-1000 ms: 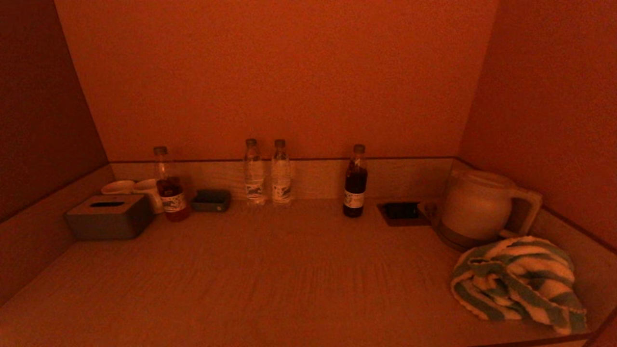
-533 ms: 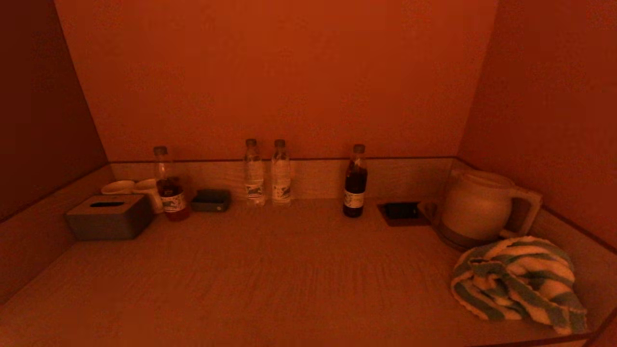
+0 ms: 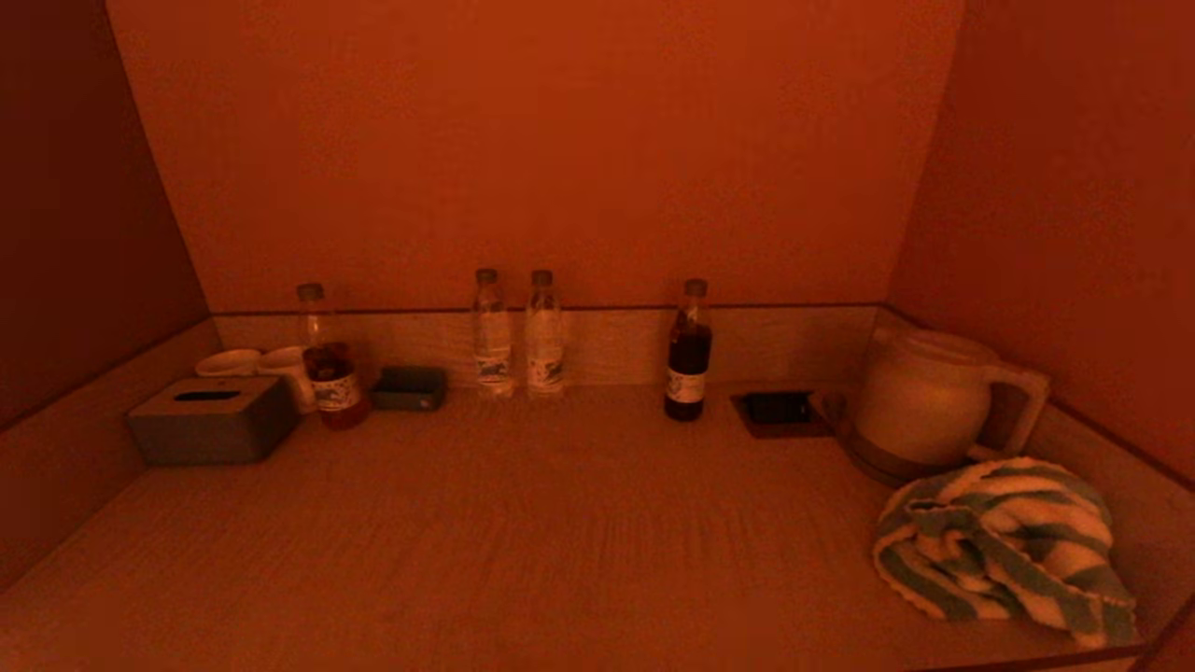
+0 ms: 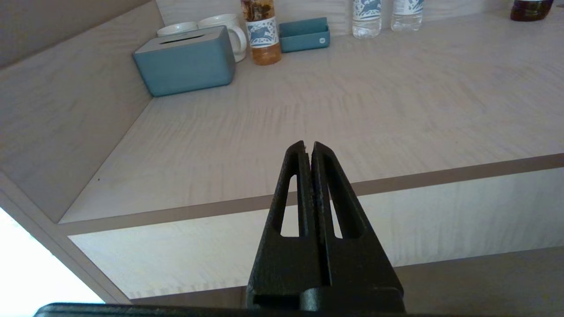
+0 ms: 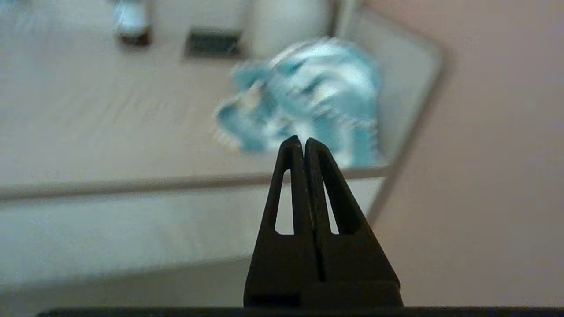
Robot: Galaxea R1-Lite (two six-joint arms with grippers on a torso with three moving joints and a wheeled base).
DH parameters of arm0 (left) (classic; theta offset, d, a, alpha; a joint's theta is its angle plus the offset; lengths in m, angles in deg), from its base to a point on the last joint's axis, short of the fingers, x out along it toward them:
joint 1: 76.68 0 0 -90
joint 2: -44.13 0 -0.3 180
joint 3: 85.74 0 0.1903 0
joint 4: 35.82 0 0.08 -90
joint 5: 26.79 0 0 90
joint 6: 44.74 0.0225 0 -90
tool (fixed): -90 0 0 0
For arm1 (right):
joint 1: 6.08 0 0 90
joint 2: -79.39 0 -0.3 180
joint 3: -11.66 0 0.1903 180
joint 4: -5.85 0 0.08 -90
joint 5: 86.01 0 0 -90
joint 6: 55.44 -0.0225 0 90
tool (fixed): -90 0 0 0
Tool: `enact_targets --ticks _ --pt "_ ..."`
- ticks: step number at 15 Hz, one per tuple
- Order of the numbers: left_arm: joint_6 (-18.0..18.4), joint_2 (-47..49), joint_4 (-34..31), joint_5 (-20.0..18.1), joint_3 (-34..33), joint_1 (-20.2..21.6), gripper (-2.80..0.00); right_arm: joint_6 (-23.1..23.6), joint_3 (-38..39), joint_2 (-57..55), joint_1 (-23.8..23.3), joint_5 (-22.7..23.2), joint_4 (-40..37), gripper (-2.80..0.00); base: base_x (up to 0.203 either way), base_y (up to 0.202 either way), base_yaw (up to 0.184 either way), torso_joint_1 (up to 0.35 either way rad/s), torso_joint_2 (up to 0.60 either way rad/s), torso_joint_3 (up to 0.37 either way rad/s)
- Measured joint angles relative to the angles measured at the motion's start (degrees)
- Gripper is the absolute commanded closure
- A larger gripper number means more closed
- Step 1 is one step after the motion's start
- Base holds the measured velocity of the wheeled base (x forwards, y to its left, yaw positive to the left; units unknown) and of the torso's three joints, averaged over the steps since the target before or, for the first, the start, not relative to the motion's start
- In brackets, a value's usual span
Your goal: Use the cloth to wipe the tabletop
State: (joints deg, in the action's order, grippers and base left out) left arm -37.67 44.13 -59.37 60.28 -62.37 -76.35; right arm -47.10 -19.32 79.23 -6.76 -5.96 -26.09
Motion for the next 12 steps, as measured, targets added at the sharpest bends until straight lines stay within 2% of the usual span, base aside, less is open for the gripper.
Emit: enact_targets --ticks 5,12 --pt "0.01 0.0 0.0 0.04 0.0 -0.02 0.0 0.89 4.7 0.09 -0.02 5.31 6.74 0.0 0.0 0.0 0.0 0.0 0.0 0.0" --pt "0.01 0.0 0.0 -0.04 0.0 0.0 0.0 0.5 5.8 0.11 -0.02 9.24 8.2 0.0 0.0 0.0 0.0 0.0 0.0 0.0"
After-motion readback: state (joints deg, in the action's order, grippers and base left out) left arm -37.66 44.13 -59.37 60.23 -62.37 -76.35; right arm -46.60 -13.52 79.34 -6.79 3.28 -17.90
